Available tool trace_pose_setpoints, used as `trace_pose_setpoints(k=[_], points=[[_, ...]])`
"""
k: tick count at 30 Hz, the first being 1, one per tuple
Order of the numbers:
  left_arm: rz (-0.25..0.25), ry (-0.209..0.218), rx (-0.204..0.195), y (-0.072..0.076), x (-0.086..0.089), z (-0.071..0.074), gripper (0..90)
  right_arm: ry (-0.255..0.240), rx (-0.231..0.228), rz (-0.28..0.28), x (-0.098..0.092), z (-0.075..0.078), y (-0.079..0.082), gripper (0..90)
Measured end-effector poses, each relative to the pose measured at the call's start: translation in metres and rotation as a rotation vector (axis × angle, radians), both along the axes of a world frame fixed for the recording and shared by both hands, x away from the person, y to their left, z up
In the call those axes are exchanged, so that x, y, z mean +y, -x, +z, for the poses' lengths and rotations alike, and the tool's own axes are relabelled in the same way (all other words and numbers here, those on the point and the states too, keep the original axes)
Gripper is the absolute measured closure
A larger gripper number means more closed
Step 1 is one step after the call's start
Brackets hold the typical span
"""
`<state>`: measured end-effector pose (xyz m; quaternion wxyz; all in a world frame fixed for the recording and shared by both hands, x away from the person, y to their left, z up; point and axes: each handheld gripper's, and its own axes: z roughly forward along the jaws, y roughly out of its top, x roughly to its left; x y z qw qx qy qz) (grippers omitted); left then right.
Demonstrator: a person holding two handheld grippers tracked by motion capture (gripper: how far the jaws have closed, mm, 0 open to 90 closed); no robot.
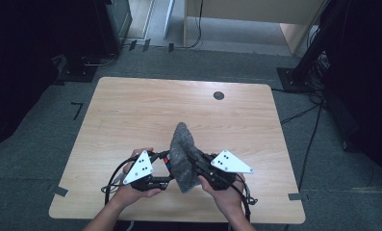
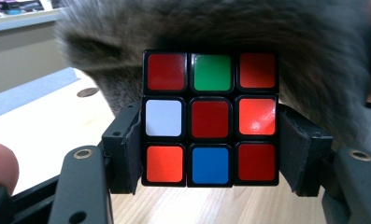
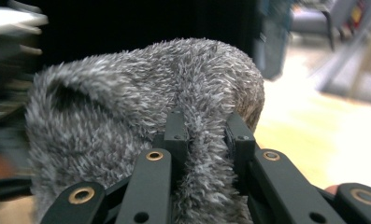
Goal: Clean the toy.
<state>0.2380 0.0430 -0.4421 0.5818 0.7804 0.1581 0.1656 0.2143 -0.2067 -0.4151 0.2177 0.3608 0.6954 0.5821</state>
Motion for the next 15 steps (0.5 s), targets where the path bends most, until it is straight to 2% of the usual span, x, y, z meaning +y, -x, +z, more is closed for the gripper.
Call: trace_pose_setpoints(k=[1,2,3,5,7,9,11,12,13,14,15], points=[[0.004,0.006,0.005,-0.001,0.001,0.0,34.6,0.006,0.023,-0.027,-0.003,-0.004,-0.003,76.2],[0.001,0.021,0.011,-0.002,0.003,-0.001,34.6,0.048,0.056,-0.084,-0.009,-0.009,-0.009,76.3],[0.001,0.032,0.019,-0.003,0.004,0.0,34.6,0.067,0.082,-0.116,-0.014,-0.013,-0.013,76.4],[0.016,0.016,0.009,-0.004,0.004,-0.001,34.6,0.016,0.118,-0.133,-0.023,-0.017,-0.016,76.3],[0.021,-0.005,0.004,-0.004,0.003,-0.002,34.6,-0.024,0.094,-0.118,-0.023,-0.01,-0.012,76.2],[0.015,-0.013,0.004,-0.004,0.001,-0.004,34.6,-0.038,0.027,-0.057,-0.014,0.001,-0.003,75.9],[0.006,-0.012,0.001,-0.003,-0.001,-0.004,34.6,-0.029,-0.027,0.009,-0.003,0.009,0.005,75.8],[-0.002,-0.002,0.004,-0.002,-0.001,-0.003,34.6,-0.011,-0.045,0.023,0.002,0.01,0.008,75.7],[-0.01,0.011,0.01,-0.001,0.0,-0.001,34.6,0.019,-0.052,0.027,0.005,0.009,0.009,75.7],[-0.004,0.004,0.008,-0.001,0.0,-0.001,34.6,0.039,-0.043,0.02,0.007,0.006,0.007,75.7],[0.004,-0.004,-0.001,-0.001,0.0,-0.001,34.6,0.022,-0.032,0.01,0.004,0.002,0.004,75.7]])
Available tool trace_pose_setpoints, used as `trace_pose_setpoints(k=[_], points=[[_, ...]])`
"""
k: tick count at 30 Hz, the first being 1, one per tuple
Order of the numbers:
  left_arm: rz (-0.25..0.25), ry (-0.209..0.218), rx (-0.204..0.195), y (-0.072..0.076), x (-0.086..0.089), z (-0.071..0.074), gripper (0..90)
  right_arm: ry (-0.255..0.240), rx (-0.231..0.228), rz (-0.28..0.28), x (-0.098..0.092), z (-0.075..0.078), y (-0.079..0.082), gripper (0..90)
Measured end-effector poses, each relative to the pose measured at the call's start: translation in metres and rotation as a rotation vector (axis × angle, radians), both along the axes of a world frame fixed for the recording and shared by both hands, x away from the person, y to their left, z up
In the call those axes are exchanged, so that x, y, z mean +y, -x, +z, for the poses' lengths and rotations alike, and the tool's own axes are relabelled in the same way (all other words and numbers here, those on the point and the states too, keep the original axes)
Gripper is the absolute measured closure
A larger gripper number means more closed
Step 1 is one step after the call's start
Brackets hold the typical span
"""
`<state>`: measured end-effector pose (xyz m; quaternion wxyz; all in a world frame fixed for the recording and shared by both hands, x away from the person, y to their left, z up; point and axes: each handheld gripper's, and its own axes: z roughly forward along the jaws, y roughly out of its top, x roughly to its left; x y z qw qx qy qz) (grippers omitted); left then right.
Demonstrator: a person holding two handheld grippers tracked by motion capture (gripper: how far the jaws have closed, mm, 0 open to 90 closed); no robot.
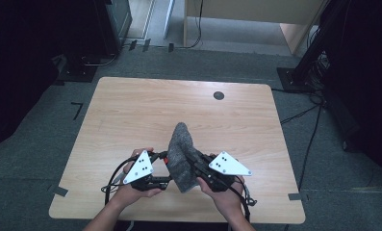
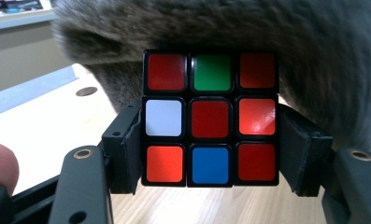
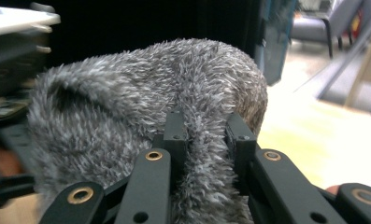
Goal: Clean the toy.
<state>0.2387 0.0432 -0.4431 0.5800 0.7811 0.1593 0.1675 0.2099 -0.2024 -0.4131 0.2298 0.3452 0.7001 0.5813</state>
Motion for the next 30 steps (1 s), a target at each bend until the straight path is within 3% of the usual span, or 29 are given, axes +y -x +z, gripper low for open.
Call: trace_pose_setpoints(k=[1,3,5,7,10,12,14,15,16,17,19,21,22,25,27,29,30], points=[[0.004,0.003,0.006,0.0,0.001,0.0,34.6,0.003,0.027,-0.03,-0.004,-0.004,-0.004,75.8],[0.005,0.026,0.014,-0.002,0.004,0.001,34.6,0.06,0.064,-0.111,-0.012,-0.012,-0.012,76.1],[0.006,0.028,0.012,-0.003,0.005,0.001,34.6,0.021,0.102,-0.129,-0.02,-0.016,-0.016,76.1],[0.012,0.003,0.011,-0.004,0.003,-0.001,34.6,-0.017,0.089,-0.12,-0.022,-0.012,-0.014,76.0],[0.017,-0.033,0.015,-0.005,-0.001,-0.006,34.6,-0.062,0.037,-0.048,-0.015,0.0,-0.005,75.9],[0.004,-0.028,0.012,-0.003,-0.003,-0.006,34.6,-0.053,-0.002,0.013,-0.005,0.005,0.002,75.8],[-0.009,-0.003,0.015,-0.001,-0.002,-0.002,34.6,-0.015,0.006,0.025,0.001,0.003,0.003,75.8],[-0.002,-0.012,0.007,0.0,-0.002,-0.001,34.6,-0.013,0.016,0.019,0.001,-0.001,0.0,75.7],[0.001,-0.009,0.003,0.0,-0.001,-0.001,34.6,-0.038,0.033,0.009,-0.003,-0.005,-0.003,75.8],[0.002,0.002,0.009,-0.001,0.001,0.0,34.6,-0.033,0.06,-0.023,-0.007,-0.008,-0.007,75.8],[-0.003,0.046,0.026,-0.003,0.005,0.002,34.6,0.024,0.093,-0.116,-0.016,-0.015,-0.015,76.2],[0.003,0.049,0.029,-0.006,0.007,0.002,34.6,-0.031,0.125,-0.142,-0.026,-0.016,-0.017,76.2],[0.01,0.031,0.022,-0.006,0.007,0.001,34.6,-0.058,0.12,-0.138,-0.028,-0.014,-0.016,76.1],[0.018,-0.021,0.012,-0.005,0.002,-0.004,34.6,-0.07,0.037,-0.07,-0.019,0.001,-0.006,76.0],[-0.002,-0.011,0.012,-0.002,-0.001,-0.004,34.6,-0.061,0.008,0.001,-0.007,0.005,0.0,75.9],[-0.013,-0.001,0.012,0.0,-0.002,-0.001,34.6,-0.021,0.021,0.021,0.0,0.001,0.0,75.9],[-0.005,-0.007,0.001,0.001,-0.002,-0.001,34.6,-0.029,0.017,0.013,-0.001,-0.002,-0.001,75.9]])
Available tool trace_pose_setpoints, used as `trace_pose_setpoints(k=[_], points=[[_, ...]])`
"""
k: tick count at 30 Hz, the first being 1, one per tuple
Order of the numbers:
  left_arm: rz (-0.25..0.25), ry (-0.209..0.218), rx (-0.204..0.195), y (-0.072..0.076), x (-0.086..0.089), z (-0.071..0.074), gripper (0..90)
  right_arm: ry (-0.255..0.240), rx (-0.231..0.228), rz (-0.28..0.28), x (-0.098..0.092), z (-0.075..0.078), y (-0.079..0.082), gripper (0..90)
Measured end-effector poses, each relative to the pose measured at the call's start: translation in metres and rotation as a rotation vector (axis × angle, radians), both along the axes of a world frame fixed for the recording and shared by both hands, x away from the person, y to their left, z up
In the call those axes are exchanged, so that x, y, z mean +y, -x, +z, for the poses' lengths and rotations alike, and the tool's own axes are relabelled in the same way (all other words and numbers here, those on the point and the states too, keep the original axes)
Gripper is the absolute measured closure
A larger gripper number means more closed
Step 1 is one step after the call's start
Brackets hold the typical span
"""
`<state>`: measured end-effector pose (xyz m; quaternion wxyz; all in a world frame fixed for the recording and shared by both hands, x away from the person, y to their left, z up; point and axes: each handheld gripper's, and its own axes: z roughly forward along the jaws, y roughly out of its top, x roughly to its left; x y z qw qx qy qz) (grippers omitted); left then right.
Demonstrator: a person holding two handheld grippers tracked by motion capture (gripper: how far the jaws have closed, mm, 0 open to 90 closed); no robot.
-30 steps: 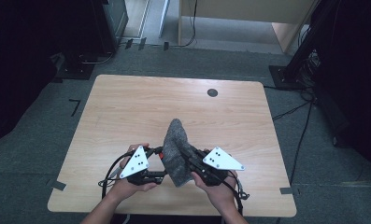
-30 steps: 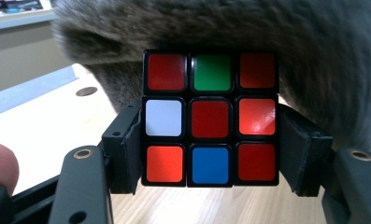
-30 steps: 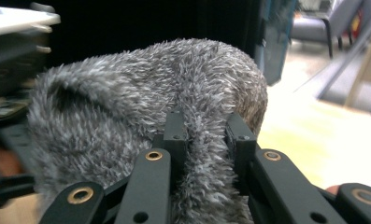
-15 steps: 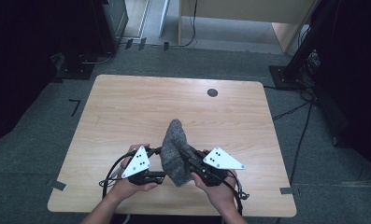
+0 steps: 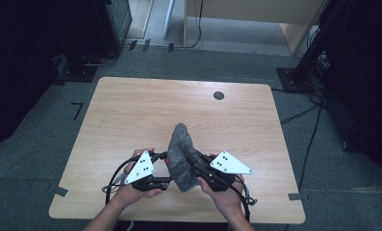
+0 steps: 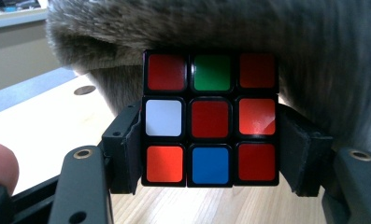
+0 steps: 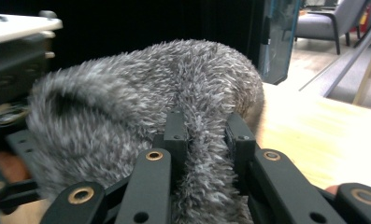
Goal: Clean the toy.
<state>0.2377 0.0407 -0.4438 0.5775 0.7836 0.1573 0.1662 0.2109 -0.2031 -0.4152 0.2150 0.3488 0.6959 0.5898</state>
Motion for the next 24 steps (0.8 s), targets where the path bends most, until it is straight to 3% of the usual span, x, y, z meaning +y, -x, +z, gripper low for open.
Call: trace_pose_setpoints(k=[1,4,5,7,11,15,17,20,22,24], points=[[0.0,0.006,0.004,0.0,0.002,0.0,34.6,-0.011,0.02,-0.016,-0.003,-0.003,-0.003,76.0],[-0.001,0.083,0.038,-0.005,0.01,0.003,34.6,0.069,0.069,-0.135,-0.016,-0.014,-0.014,76.3],[0.003,0.103,0.044,-0.007,0.013,0.005,34.6,0.053,0.094,-0.151,-0.022,-0.017,-0.018,76.3],[0.014,0.127,0.057,-0.01,0.018,0.006,34.6,-0.022,0.133,-0.156,-0.032,-0.02,-0.021,76.3],[-0.003,0.188,0.101,-0.013,0.022,0.006,34.6,-0.113,0.144,-0.108,-0.03,-0.016,-0.02,76.2],[-0.032,0.217,0.112,-0.01,0.019,0.008,34.6,-0.114,0.159,-0.015,-0.01,-0.019,-0.014,76.8],[-0.032,0.233,0.118,-0.01,0.021,0.01,34.6,-0.095,0.164,-0.011,-0.002,-0.024,-0.012,76.8],[-0.021,0.252,0.121,-0.011,0.024,0.011,34.6,-0.058,0.259,0.055,0.003,-0.036,-0.019,76.7],[-0.012,0.239,0.112,-0.012,0.025,0.012,34.7,-0.036,0.276,0.036,0.003,-0.038,-0.02,76.6],[0.002,0.217,0.103,-0.012,0.025,0.011,34.6,-0.079,0.253,0.013,-0.004,-0.032,-0.02,76.6]])
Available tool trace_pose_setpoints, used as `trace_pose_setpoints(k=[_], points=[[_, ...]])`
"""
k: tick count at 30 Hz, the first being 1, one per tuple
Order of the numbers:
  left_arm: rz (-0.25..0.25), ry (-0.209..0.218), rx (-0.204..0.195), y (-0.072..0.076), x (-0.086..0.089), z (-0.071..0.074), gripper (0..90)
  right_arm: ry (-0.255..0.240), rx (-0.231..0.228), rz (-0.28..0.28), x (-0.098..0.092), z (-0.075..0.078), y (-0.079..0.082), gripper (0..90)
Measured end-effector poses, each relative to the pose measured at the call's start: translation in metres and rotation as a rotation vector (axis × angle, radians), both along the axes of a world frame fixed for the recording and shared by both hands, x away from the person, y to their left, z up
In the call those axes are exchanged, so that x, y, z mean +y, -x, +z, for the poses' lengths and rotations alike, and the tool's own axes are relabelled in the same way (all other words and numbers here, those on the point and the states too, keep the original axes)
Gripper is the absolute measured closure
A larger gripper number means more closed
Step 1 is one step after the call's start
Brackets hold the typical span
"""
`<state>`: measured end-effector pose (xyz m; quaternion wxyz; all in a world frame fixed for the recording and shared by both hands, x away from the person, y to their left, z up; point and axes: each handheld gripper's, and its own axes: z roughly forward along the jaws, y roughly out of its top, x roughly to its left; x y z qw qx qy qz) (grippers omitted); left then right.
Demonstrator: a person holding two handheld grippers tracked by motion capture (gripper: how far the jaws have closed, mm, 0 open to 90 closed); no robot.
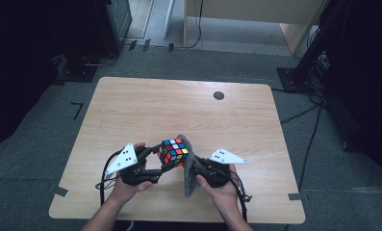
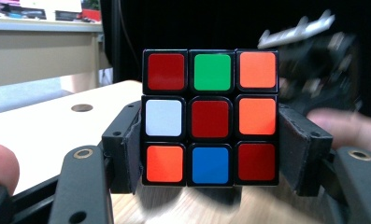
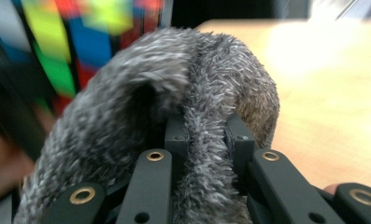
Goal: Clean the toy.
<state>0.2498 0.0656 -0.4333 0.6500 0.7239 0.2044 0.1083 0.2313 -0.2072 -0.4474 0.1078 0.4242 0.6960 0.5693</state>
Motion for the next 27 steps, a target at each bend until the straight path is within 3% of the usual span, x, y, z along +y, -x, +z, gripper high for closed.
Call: trace_pose_setpoints(k=[3,5,8,10,12,13,18,19,20,22,25,27], points=[[-0.001,-0.008,0.008,-0.001,-0.001,-0.002,34.6,-0.099,-0.076,-0.071,-0.014,0.016,0.006,76.5],[-0.013,0.002,0.019,-0.001,-0.003,-0.003,34.6,-0.105,-0.09,-0.061,-0.012,0.019,0.009,76.5],[-0.01,0.016,0.02,-0.001,-0.001,-0.001,34.6,-0.06,-0.035,-0.018,0.001,0.007,0.008,76.6],[-0.002,0.03,0.022,-0.002,0.002,0.001,34.6,-0.011,0.033,0.053,0.012,-0.005,0.005,76.5],[0.008,0.036,0.021,-0.002,0.004,0.002,34.6,0.03,0.061,0.083,0.017,-0.009,0.003,76.4],[0.01,0.044,0.021,-0.003,0.005,0.002,34.6,0.026,0.059,0.079,0.016,-0.008,0.003,76.4],[0.008,0.031,0.023,-0.004,0.005,0.001,34.6,-0.104,-0.026,-0.055,-0.009,0.012,0.006,76.3],[0.003,0.025,0.025,-0.003,0.003,0.0,34.6,-0.132,-0.042,-0.07,-0.011,0.015,0.008,76.2],[-0.002,0.024,0.027,-0.003,0.002,-0.001,34.6,-0.132,-0.045,-0.05,-0.008,0.015,0.009,76.0],[-0.002,0.023,0.027,-0.002,0.001,-0.001,34.6,-0.094,-0.019,-0.019,0.002,0.01,0.009,76.3],[0.009,0.033,0.025,-0.002,0.004,0.001,34.6,-0.039,0.084,0.066,0.013,-0.006,0.003,76.2],[0.01,0.041,0.023,-0.002,0.004,0.002,34.6,-0.013,0.117,0.086,0.016,-0.012,0.001,76.3]])
